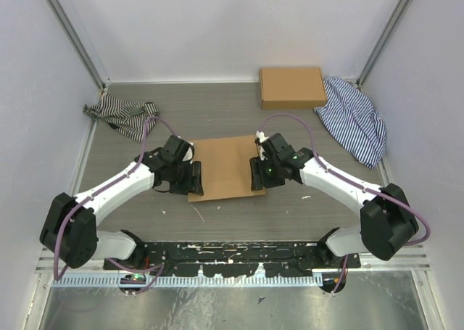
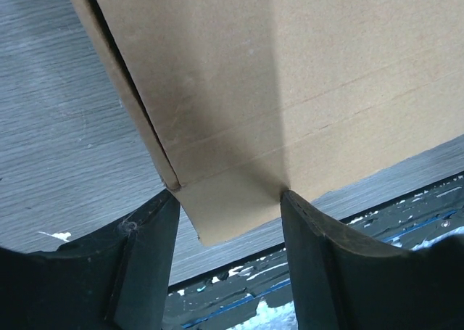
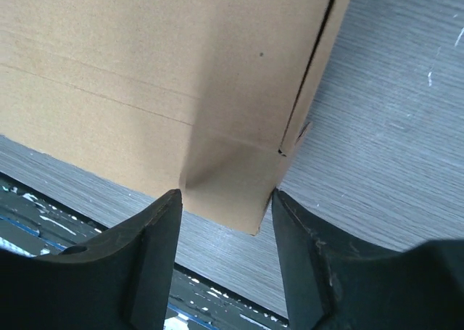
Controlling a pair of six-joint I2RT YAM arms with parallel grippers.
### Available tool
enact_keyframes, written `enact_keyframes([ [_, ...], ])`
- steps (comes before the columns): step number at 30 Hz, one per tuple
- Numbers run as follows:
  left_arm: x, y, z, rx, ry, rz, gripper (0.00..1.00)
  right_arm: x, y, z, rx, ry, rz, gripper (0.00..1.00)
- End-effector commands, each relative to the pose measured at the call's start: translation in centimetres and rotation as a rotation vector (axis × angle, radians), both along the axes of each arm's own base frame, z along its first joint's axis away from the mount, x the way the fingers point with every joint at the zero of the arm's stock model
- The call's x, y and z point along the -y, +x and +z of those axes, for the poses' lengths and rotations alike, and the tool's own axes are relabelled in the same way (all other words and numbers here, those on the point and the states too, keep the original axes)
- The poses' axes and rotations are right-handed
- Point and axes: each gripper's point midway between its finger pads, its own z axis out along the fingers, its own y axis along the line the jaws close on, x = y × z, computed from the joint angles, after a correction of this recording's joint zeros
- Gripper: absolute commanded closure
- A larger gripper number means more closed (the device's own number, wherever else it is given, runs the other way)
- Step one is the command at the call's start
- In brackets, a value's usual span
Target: Fold the paper box
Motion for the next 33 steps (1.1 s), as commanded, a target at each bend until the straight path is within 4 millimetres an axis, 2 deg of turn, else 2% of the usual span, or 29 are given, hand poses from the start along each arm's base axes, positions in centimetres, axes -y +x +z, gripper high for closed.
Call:
enact_keyframes([
  [1, 1.5, 0.9, 1.8, 0.008, -0.076, -0.027, 0.37, -2.3, 1.7, 3.5, 0.042, 0.116, 0.011, 0.45],
  [7, 1.2, 0.7, 2.2, -0.018, -0.1, -0.029, 0.37, -2.3, 2.0, 4.3, 0.026, 0.152, 0.017, 0.49],
  [13, 0.7, 0.5, 2.8, -0.05, -0.143, -0.024, 0.36, -2.2, 1.7, 4.2, -0.001, 0.168, 0.036, 0.5],
  [24, 1.4, -0.7, 2.1, -0.137, -0.224, -0.041, 0.37, -2.0, 1.2, 3.5, -0.071, 0.234, 0.055, 0.5],
  [30, 1.0, -0.7, 2.4, -0.128, -0.217, -0.038, 0.37, -2.1, 1.4, 4.1, -0.064, 0.25, 0.051, 0.51],
  [33, 0.2, -0.6, 1.9, -0.119, -0.167, -0.035, 0.36, -1.6, 1.7, 3.7, -0.054, 0.221, 0.038, 0.51],
])
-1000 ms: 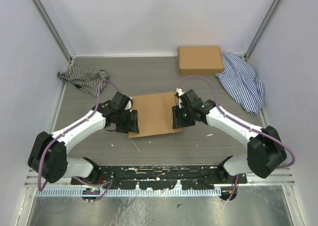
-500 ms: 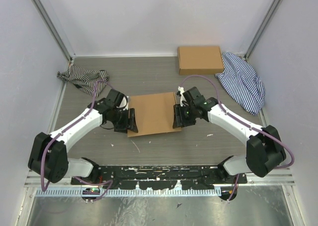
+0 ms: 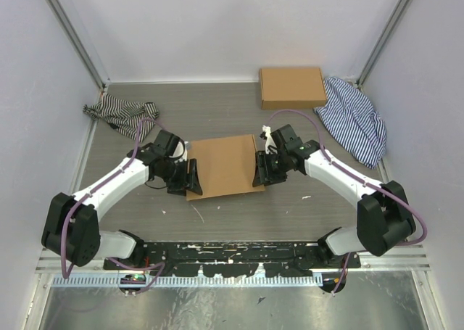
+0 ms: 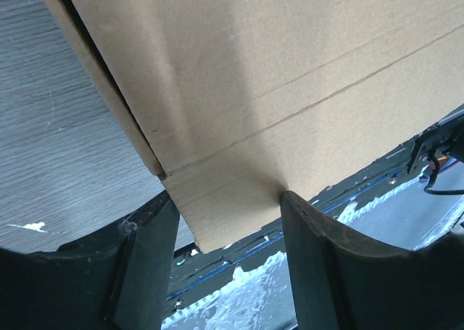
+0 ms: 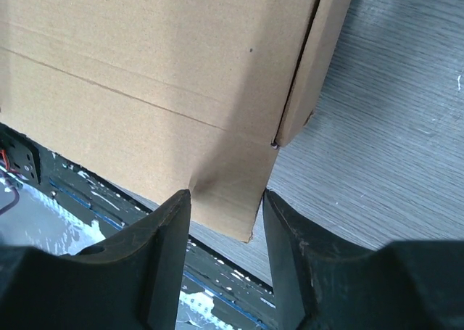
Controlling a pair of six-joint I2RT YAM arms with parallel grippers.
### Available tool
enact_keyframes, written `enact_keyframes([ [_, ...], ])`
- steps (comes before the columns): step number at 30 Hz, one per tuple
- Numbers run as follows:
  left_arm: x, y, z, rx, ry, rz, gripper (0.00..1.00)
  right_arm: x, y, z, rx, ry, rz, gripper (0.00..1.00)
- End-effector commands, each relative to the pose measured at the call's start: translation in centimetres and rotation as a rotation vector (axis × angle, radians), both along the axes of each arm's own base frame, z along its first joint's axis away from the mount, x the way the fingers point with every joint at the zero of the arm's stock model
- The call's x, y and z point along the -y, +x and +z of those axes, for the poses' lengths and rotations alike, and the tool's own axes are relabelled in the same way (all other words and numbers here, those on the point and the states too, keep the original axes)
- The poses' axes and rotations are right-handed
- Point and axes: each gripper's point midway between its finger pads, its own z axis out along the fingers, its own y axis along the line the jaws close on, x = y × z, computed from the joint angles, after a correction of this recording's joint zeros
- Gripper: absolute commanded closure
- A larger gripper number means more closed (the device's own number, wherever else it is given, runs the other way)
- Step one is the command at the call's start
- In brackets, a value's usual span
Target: Fold the paper box
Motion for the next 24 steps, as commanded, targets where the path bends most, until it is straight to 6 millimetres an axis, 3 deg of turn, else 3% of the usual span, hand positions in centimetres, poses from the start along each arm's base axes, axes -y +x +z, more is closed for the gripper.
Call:
enact_keyframes([
  [1, 0.0, 0.1, 0.4, 0.023, -0.003, -0.03, 0.36, -1.5, 1.1, 2.0, 0.066, 0.075, 0.03, 0.51],
  [7, -1.1, 0.3, -0.5, 0.026, 0.07, -0.023, 0.37, -0.4, 1.9, 1.7, 0.12, 0.017, -0.01, 0.5],
  [17, -1.1, 0.4, -0.5, 0.03, 0.073, -0.017, 0.37, -0.6, 1.8, 1.0, 0.112, 0.028, -0.01, 0.48],
  [21, -1.4, 0.4, -0.4, 0.04, 0.083, -0.007, 0.37, 1.5, 2.6, 0.6, 0.15, -0.086, -0.078, 0.32],
  [24, -1.7, 0.4, 0.0, 0.056, 0.09, 0.01, 0.36, 2.0, 2.6, 0.9, 0.171, -0.098, -0.094, 0.21],
])
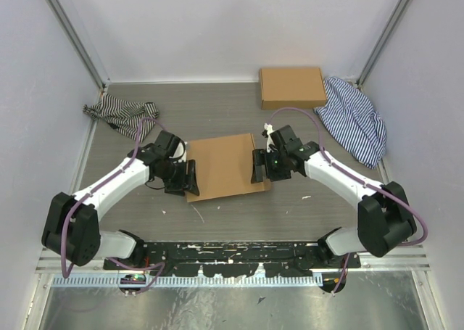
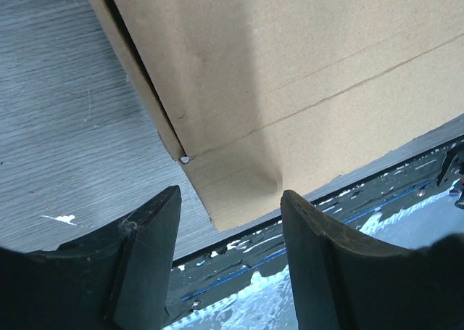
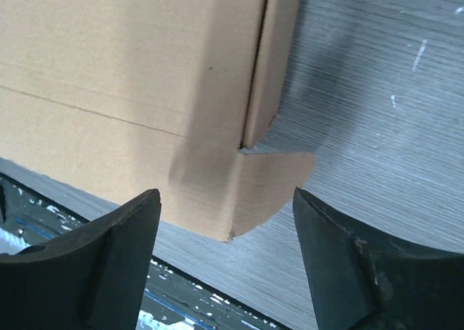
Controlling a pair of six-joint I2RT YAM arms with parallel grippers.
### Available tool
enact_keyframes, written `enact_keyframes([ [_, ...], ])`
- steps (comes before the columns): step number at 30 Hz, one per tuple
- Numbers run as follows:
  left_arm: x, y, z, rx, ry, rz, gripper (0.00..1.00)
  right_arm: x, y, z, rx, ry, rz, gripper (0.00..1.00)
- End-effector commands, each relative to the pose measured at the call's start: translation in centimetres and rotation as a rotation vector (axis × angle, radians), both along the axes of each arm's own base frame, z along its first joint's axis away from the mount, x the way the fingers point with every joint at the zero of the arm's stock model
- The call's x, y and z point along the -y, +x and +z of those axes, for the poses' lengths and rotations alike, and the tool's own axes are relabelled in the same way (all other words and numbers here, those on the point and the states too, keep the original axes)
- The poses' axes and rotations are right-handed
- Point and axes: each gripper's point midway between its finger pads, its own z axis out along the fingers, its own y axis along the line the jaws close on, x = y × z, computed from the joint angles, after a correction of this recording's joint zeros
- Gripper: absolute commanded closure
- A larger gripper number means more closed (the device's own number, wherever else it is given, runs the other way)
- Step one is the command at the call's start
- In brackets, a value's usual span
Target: Fold the paper box
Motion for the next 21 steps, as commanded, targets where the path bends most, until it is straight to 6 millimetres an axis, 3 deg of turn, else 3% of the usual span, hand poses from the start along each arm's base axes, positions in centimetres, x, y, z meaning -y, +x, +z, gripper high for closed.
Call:
enact_keyframes([
  [1, -0.4, 0.1, 0.9, 0.038, 0.009, 0.016, 0.35, 1.1, 0.8, 1.6, 0.093, -0.029, -0.042, 0.19],
  [8, 0.4, -0.1, 0.5, 0.036, -0.049, 0.05, 0.35, -0.5, 0.0, 1.7, 0.074, 0.053, 0.026, 0.21],
  [21, 1.0, -0.3, -0.6, 0.009, -0.088, 0.059, 0.35, -1.3, -0.5, 0.0, 0.02, 0.074, 0.061, 0.19],
])
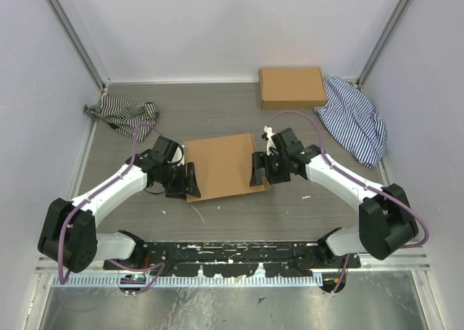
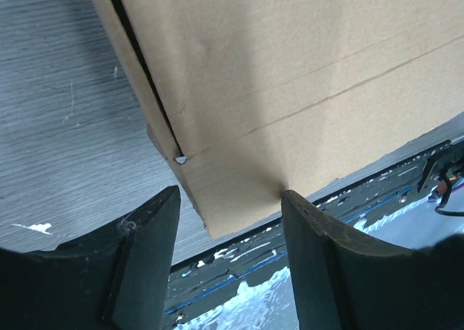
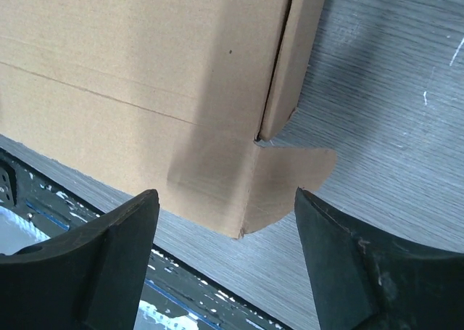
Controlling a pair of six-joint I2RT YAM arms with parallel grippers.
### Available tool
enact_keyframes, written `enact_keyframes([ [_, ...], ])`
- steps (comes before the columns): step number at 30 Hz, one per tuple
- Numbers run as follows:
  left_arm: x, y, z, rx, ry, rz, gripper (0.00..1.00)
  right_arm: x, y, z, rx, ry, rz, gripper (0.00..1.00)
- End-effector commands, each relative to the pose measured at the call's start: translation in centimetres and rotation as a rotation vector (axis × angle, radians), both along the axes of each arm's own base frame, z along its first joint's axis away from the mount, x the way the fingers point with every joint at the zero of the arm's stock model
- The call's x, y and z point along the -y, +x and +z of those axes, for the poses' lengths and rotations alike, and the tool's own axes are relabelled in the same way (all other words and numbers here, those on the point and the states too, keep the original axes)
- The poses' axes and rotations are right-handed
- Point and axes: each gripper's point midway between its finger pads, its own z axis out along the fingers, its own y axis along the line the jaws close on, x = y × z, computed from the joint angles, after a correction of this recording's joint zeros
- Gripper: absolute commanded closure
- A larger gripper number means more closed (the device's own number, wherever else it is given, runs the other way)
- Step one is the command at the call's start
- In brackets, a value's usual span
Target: Fold the paper box
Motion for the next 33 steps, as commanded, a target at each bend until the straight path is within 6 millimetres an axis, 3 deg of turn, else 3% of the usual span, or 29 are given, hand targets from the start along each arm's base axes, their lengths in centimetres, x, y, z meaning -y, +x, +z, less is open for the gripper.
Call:
enact_keyframes([
  [1, 0.9, 0.5, 0.2, 0.012, -0.046, -0.002, 0.35, -1.2, 0.4, 0.0, 0.014, 0.044, 0.039, 0.19],
  [11, 1.4, 0.5, 0.4, 0.013, -0.071, -0.009, 0.36, -2.7, -0.5, 0.6, -0.012, 0.117, 0.099, 0.23],
  [18, 1.3, 0.4, 0.5, 0.01, -0.072, -0.011, 0.36, -2.6, -0.9, 0.7, -0.014, 0.115, 0.105, 0.27],
  [25, 1.1, 0.5, 0.4, 0.017, -0.063, -0.007, 0.36, -2.1, -0.3, 0.0, 0.001, 0.081, 0.078, 0.28],
  [33, 1.3, 0.5, 0.4, 0.021, -0.072, -0.006, 0.38, -2.1, 0.2, -0.5, 0.016, 0.076, 0.055, 0.35],
])
